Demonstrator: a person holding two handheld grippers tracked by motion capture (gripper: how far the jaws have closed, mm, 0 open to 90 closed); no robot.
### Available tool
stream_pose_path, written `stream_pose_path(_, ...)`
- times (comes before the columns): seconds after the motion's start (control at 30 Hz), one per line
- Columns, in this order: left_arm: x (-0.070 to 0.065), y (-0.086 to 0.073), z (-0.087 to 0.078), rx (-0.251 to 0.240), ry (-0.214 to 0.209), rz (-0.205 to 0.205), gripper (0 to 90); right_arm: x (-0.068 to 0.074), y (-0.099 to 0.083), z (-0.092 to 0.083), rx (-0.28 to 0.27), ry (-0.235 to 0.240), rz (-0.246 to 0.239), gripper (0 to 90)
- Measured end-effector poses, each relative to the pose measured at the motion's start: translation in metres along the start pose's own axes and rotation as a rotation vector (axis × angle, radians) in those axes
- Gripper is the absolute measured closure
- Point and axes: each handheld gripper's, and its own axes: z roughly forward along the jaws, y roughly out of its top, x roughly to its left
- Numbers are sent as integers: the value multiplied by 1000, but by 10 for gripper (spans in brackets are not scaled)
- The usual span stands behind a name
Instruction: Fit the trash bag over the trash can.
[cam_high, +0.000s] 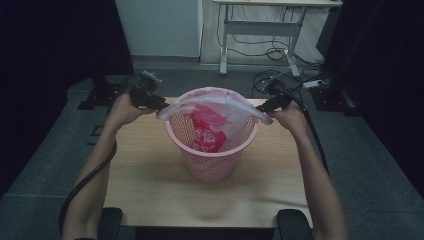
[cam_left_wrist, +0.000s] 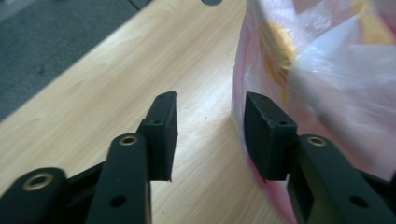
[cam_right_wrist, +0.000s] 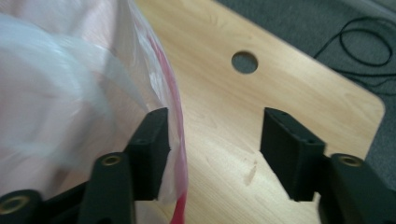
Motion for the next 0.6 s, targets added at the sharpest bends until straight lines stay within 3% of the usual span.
stream_pose_path(0.1, -3, -2, -16, -52, -49, 2, 493, -1, -2, -16, -48, 44, -3, 358)
stream_pose_path(0.23, -14, -6, -28, -58, -81, 38, 460, 7, -7, -32, -75, 116, -33, 327)
stream_pose_path(0.33, -21, -9, -32, -60, -103, 61, 447, 13, -9, -38, -80, 118, -52, 329)
stream_pose_path(0.4, -31, -14, -36, -70, -140, 92, 432, 21, -13, -48, -96, 146, -75, 316)
stream_pose_path(0.6, -41, -13, -47, -110, -174, 140, 405, 37, -20, -62, -115, 217, -138, 315)
